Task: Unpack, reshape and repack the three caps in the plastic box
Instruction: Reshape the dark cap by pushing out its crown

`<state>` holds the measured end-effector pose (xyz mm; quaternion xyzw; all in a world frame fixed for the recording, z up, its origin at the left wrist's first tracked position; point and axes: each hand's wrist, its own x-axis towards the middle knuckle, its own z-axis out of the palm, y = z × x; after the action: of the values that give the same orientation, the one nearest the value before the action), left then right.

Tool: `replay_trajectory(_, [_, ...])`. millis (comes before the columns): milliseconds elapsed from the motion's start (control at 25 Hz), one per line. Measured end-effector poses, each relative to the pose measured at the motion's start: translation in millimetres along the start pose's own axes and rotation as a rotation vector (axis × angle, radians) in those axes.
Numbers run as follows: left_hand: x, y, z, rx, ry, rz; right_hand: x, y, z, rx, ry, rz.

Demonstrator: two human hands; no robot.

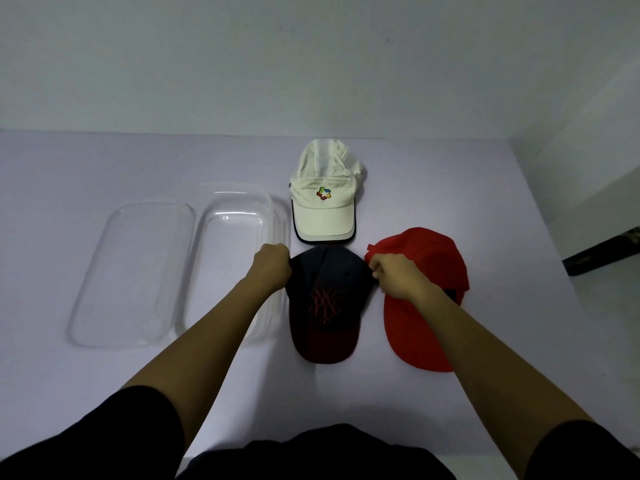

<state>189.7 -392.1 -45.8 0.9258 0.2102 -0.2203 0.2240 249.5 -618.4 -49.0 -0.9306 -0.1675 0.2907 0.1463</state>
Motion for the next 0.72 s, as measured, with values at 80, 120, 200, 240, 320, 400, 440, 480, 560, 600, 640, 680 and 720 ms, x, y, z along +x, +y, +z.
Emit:
replay_trajectory(80, [2.0,0.0,-5.5,-0.103,-0.053,0.000,-1.1,-3.0,3.5,0.178,-0.061,-0.036])
replay_trajectory(120, [0.9,0.9,-8.2,-0.126,-0.077,0.004,-2.2,-4.2,6.2,0.242,-0.082,-0.051])
replay_trajectory(200, [-3.8,2.0,-10.9,-0.139,-0.124,0.043,-5.5,-6.3,12.2,0.365,-0.065,-0.056])
replay_trajectory(240, [-7.5,2.4,-11.3,-0.162,-0.140,0.071,-6.8,-6.8,15.7,0.443,-0.031,-0.041])
replay_trajectory(320, [-15.1,3.0,-9.8,-0.358,-0.157,0.109,-8.2,-8.4,23.0,0.694,0.089,0.021])
replay_trajectory(400, [-21.2,4.8,-9.6,-0.769,-0.190,0.080,-7.9,-13.8,25.6,1.070,0.252,0.084])
replay_trajectory(440, [-24.2,6.7,-10.6,-0.985,-0.234,0.045,-7.6,-16.6,24.8,1.222,0.336,0.097])
replay_trajectory(480, [-26.0,8.1,-10.8,-1.151,-0.284,0.017,-9.0,-20.8,21.9,1.316,0.411,0.098])
replay_trajectory(560, [-27.7,9.1,-6.9,-1.278,-0.369,0.013,-11.1,-30.0,16.6,1.378,0.501,0.085])
replay_trajectory(600, [-29.2,10.7,-3.9,-1.290,-0.381,0.023,-12.7,-34.8,13.4,1.378,0.509,0.073])
replay_trajectory(640, [-31.1,13.3,-1.7,-1.291,-0.360,0.031,-13.9,-38.4,10.8,1.370,0.502,0.059])
replay_trajectory(680, [-33.5,17.2,-0.6,-1.288,-0.298,0.042,-16.0,-41.9,6.7,1.386,0.482,0.032])
replay_trajectory(720, [-34.9,21.1,-0.2,-1.302,-0.211,0.060,-19.3,-44.0,2.4,1.434,0.432,0.003])
